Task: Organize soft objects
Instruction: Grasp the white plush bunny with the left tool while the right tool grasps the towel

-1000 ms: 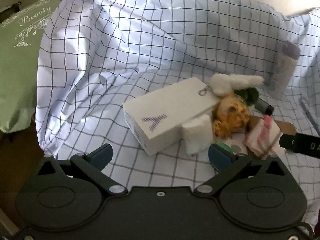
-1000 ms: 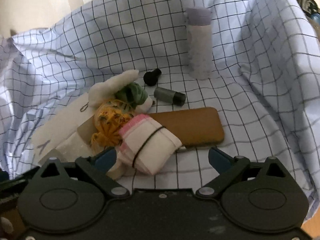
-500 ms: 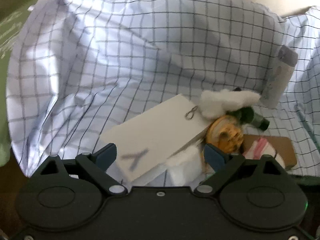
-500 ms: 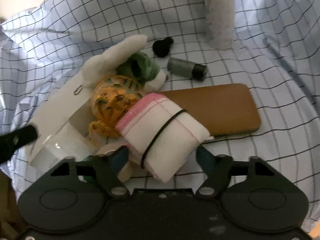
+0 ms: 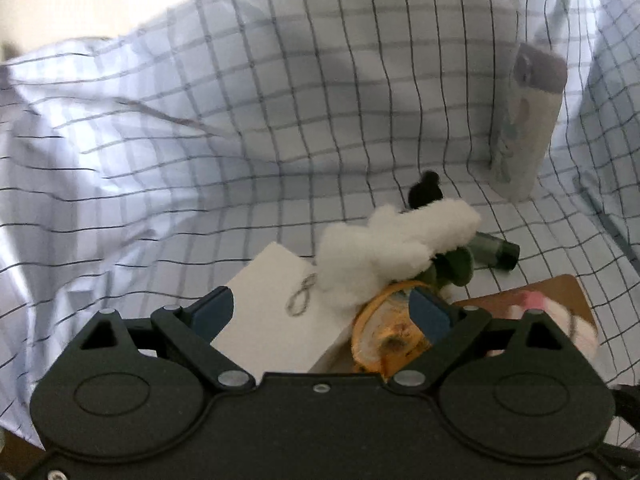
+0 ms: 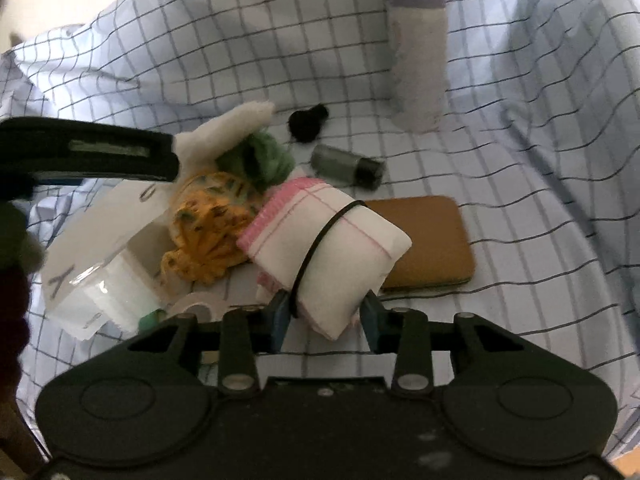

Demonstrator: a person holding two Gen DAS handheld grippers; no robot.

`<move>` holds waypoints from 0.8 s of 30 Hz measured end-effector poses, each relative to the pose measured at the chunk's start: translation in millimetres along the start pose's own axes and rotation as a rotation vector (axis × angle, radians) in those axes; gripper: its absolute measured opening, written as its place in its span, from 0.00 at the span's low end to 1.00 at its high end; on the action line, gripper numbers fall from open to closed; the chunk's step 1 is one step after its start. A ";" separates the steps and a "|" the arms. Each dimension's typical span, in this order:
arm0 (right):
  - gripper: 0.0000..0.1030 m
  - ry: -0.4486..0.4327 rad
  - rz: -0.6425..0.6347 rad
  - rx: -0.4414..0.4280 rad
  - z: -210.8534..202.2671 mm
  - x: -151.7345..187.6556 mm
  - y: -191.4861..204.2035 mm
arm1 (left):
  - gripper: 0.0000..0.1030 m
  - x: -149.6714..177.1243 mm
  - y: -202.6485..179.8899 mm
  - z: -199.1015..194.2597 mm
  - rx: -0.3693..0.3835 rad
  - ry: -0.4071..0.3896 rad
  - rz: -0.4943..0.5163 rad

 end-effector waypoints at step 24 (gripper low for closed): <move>0.36 -0.052 0.014 0.032 3.1 -10.5 -23.9 | 0.85 -65.1 26.9 97.5 -0.036 0.160 -0.116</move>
Point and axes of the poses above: each gripper's, at about its wrist camera, not at the fingertips, and z roughly the way its jaws point, y to its left, x to its underside, the point moved 5 cm from there along z, roughly the way its jaws point, and after that the axes turned 7 degrees about x, right-handed, at the moved point
